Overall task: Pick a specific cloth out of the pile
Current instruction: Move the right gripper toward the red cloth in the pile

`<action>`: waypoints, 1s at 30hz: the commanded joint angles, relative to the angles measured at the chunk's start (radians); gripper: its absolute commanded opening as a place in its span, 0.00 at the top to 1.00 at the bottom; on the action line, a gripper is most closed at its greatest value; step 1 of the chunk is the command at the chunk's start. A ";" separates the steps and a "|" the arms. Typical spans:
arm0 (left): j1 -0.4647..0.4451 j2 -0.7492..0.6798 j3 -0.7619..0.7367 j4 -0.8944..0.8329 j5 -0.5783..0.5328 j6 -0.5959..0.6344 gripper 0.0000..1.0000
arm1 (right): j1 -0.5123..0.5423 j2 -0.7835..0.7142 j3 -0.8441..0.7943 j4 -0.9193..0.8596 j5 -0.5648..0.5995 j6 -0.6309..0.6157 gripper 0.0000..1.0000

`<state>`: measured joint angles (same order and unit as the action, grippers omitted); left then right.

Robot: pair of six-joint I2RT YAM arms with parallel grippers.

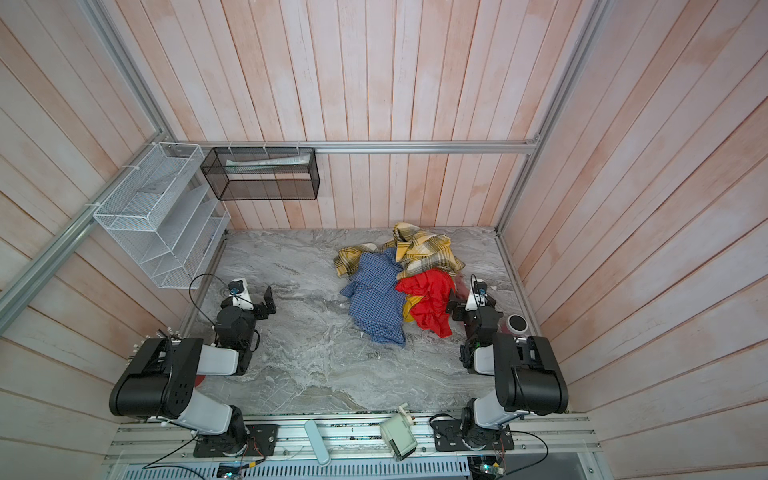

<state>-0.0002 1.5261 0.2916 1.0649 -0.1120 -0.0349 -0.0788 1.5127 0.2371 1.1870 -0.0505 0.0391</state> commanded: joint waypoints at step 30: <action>-0.245 -0.557 0.069 -0.777 0.031 -0.357 0.00 | 0.375 -0.465 0.491 -1.389 0.174 0.321 0.27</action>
<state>-0.2409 0.9829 0.3805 0.2989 -0.0834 -0.3721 0.2905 1.0340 0.7372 -0.1101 0.0307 0.3260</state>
